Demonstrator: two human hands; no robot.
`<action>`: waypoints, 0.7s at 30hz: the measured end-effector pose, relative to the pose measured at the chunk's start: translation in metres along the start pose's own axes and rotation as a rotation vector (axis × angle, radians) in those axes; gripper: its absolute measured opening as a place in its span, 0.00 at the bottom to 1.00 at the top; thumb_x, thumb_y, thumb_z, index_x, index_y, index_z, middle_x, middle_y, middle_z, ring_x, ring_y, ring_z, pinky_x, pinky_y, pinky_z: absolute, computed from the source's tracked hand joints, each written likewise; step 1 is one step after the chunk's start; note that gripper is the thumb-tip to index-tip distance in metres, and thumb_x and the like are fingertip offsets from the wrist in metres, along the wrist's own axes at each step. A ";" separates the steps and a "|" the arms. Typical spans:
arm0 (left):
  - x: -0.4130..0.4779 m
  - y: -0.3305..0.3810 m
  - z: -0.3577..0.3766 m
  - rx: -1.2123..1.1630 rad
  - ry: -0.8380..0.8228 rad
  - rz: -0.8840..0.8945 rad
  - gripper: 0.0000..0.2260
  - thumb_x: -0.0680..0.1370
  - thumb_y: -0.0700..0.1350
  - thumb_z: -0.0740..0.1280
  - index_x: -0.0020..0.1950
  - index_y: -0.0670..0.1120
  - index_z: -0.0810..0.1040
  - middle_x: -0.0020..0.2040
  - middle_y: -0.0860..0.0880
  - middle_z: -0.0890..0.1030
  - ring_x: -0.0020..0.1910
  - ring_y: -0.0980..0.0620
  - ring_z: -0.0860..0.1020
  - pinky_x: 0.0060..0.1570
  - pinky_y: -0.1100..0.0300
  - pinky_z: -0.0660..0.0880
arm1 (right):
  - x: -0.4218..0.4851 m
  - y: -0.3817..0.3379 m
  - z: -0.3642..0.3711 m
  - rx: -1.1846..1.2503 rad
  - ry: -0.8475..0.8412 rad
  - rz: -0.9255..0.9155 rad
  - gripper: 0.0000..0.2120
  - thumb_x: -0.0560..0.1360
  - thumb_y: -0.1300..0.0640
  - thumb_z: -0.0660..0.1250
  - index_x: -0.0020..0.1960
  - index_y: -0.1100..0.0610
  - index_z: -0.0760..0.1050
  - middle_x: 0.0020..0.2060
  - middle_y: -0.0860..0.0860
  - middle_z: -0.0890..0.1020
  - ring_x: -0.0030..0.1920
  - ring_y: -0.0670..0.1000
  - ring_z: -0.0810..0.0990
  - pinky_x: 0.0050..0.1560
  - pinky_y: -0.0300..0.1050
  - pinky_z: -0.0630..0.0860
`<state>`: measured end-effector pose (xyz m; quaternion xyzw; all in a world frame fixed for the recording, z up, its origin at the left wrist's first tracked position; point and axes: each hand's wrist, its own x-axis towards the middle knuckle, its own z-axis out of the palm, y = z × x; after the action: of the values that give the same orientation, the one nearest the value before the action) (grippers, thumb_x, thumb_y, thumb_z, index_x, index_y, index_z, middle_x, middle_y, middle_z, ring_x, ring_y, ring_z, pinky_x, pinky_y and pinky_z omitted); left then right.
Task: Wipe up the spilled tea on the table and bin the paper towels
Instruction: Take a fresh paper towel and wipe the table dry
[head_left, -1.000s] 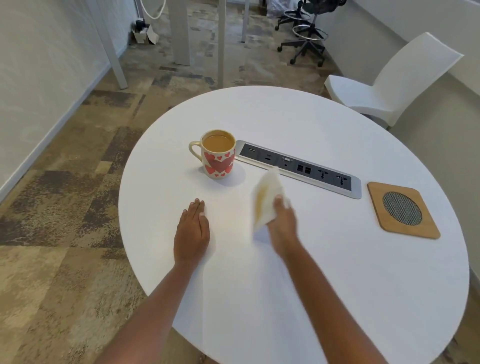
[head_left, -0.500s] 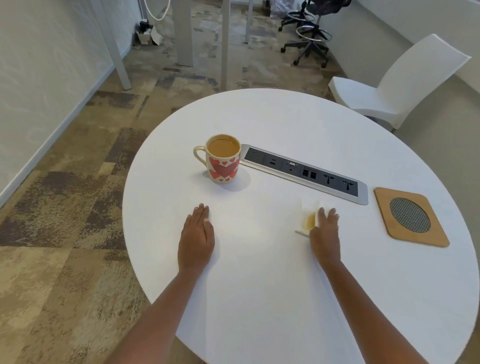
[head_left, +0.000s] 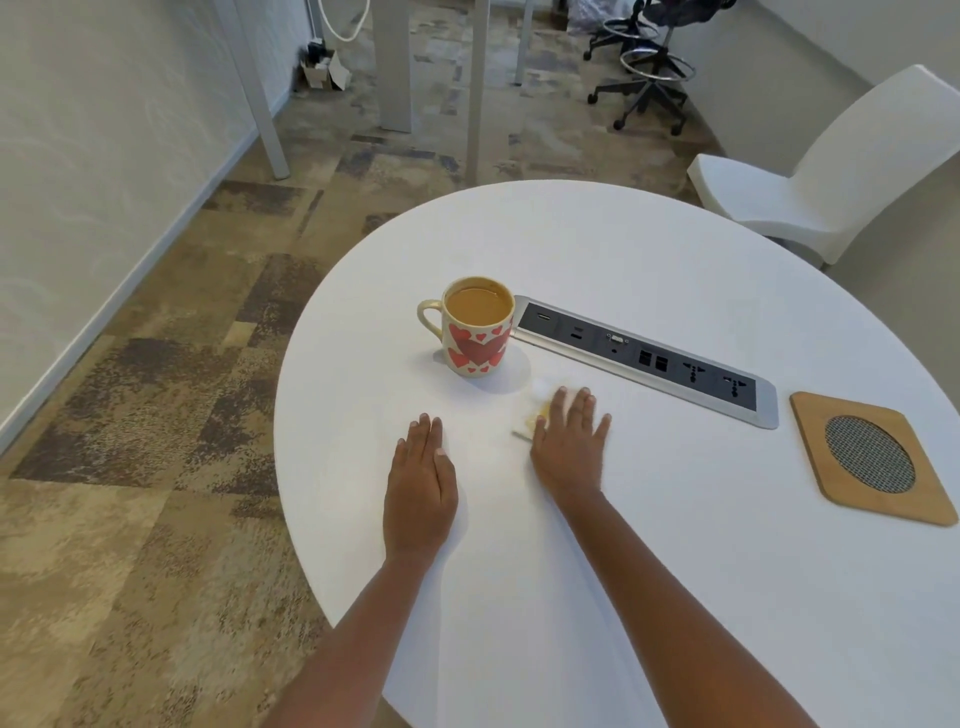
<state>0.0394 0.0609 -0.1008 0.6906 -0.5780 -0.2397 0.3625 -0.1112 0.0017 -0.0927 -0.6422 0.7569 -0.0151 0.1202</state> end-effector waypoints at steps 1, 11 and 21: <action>0.000 0.000 -0.001 -0.004 0.003 0.001 0.25 0.76 0.45 0.46 0.71 0.39 0.64 0.73 0.43 0.65 0.74 0.48 0.60 0.74 0.57 0.52 | -0.001 -0.010 0.003 -0.006 -0.009 -0.058 0.26 0.82 0.53 0.46 0.77 0.58 0.44 0.76 0.63 0.47 0.77 0.58 0.45 0.75 0.57 0.41; -0.001 -0.001 -0.002 -0.015 0.013 0.023 0.24 0.77 0.44 0.48 0.71 0.40 0.64 0.72 0.43 0.66 0.74 0.48 0.61 0.72 0.58 0.55 | -0.049 -0.038 0.027 0.079 -0.134 -0.587 0.24 0.82 0.56 0.45 0.77 0.55 0.44 0.77 0.58 0.43 0.77 0.56 0.40 0.76 0.47 0.39; -0.019 0.000 -0.007 -0.018 -0.029 0.033 0.24 0.76 0.46 0.47 0.71 0.40 0.63 0.73 0.44 0.66 0.74 0.48 0.61 0.72 0.59 0.55 | -0.048 0.034 -0.005 -0.100 -0.283 -0.943 0.26 0.80 0.67 0.48 0.76 0.56 0.47 0.77 0.54 0.47 0.78 0.53 0.45 0.74 0.37 0.38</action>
<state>0.0404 0.0814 -0.0978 0.6742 -0.5923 -0.2491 0.3642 -0.1383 0.0540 -0.0858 -0.9154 0.3602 0.0560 0.1710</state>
